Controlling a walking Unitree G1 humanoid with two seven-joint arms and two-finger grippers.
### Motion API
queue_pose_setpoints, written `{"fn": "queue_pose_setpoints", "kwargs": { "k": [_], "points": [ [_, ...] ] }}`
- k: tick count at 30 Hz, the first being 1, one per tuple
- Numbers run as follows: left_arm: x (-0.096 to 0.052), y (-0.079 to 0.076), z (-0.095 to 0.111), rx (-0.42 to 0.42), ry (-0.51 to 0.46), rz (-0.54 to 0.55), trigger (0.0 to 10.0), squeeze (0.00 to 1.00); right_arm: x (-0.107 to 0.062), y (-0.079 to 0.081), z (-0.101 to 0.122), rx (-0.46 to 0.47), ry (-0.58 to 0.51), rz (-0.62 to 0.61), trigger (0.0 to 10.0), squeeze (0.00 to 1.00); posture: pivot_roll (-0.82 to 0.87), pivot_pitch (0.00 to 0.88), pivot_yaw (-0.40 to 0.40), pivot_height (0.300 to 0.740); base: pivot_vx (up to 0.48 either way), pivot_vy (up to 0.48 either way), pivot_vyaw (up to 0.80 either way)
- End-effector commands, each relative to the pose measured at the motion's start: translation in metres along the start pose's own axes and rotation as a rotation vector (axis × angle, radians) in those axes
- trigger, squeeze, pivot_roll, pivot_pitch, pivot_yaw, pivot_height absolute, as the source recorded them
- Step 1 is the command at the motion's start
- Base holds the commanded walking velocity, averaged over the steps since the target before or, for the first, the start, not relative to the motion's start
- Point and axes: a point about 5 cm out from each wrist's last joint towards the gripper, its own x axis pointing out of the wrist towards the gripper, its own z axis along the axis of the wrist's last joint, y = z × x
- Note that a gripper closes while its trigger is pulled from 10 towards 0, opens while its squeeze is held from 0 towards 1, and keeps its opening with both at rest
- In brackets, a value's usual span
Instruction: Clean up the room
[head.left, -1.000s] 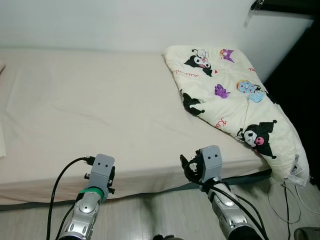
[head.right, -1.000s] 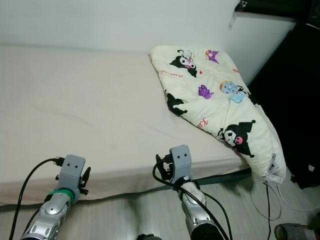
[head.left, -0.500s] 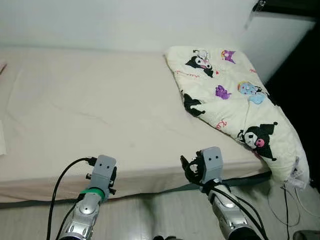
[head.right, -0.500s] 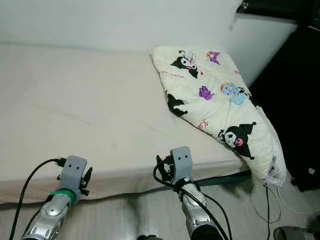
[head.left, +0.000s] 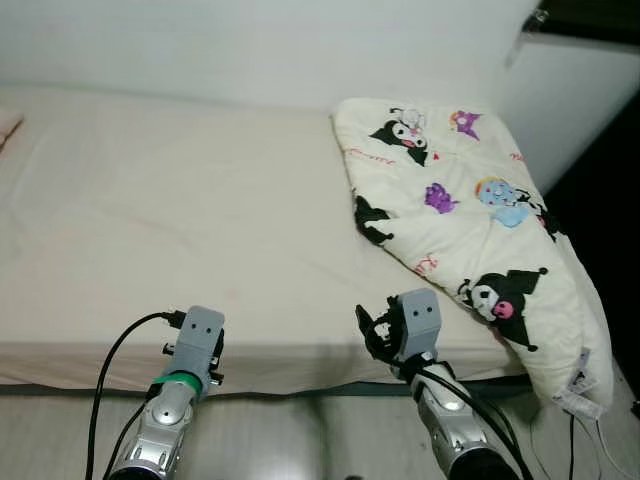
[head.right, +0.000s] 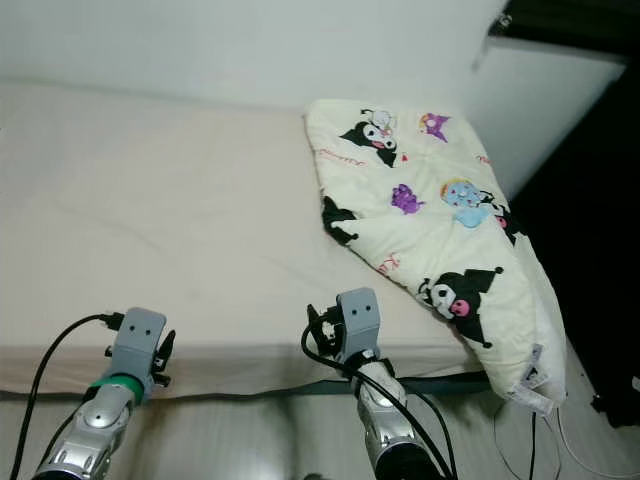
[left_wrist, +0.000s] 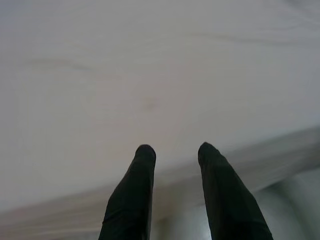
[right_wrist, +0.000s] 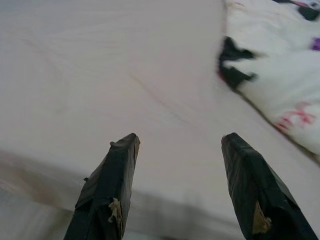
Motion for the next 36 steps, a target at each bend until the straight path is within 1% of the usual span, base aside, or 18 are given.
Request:
{"fn": "queue_pose_setpoints", "kwargs": {
  "k": [1, 20, 36],
  "points": [
    [-0.0013, -0.0079, -0.0037, 0.012, 0.014, -0.030, 10.0, 0.00, -0.0052, -0.0060, -0.0061, -0.002, 0.023, -0.022, 10.0, 0.00, 0.04, 0.053, -0.039, 0.730, 0.000, -0.390, 0.00],
    [0.0001, -0.0076, -0.0060, 0.025, 0.025, -0.034, 10.0, 0.00, -0.0052, -0.0060, -0.0069, 0.000, 0.021, -0.026, 10.0, 0.00, 0.04, 0.049, -0.029, 0.730, 0.000, -0.347, 0.00],
    [0.0027, -0.0061, -0.0072, 0.025, 0.048, -0.019, 10.0, 0.00, -0.0050, -0.0064, -0.0066, 0.005, 0.014, -0.035, 10.0, 0.00, 0.04, 0.052, -0.022, 0.730, 0.000, 0.000, 0.00]
  ]
}}
